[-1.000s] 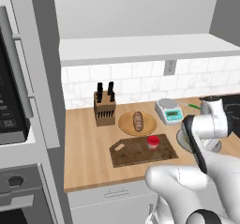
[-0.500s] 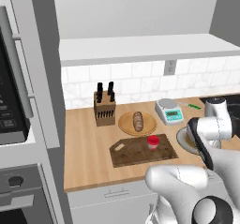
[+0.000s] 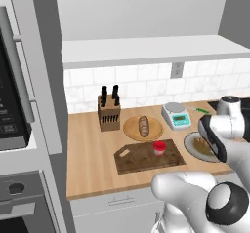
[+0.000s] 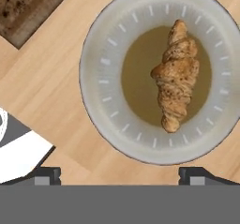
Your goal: From the different types of pastries on the counter, select a croissant and place it on the cutting board. Then retrieve a jar of jam from the cabinet and place it alongside the croissant on the cutting board.
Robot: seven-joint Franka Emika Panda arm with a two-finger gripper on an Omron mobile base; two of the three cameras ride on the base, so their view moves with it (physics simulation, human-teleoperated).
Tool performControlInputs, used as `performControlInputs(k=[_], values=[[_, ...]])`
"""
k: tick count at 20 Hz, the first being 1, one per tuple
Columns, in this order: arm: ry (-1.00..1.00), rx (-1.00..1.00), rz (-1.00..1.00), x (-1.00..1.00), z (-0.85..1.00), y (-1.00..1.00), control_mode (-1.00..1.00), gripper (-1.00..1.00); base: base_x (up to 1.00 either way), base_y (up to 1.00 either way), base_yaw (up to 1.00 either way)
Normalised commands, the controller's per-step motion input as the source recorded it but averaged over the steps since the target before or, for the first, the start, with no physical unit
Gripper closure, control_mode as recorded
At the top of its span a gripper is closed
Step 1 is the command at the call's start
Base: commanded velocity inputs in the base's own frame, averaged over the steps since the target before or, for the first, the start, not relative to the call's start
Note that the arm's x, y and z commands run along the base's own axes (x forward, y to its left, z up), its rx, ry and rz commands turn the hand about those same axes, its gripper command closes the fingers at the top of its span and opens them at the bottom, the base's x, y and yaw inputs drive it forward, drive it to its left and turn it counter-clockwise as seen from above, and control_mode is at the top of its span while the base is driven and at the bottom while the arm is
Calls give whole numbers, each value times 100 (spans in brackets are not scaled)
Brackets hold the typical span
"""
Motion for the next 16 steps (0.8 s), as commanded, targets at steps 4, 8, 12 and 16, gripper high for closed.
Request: performControlInputs(k=[4,8,12,16], values=[[1,17,-4,68,0,0,-100,-100,0,0,0],[2,4,0,41,0,-3,-100,-100,0,0,0],[0,-8,0,20,-19,0,-100,-100,0,0,0],[0,-8,0,31,-32,0,-100,-100,0,0,0]])
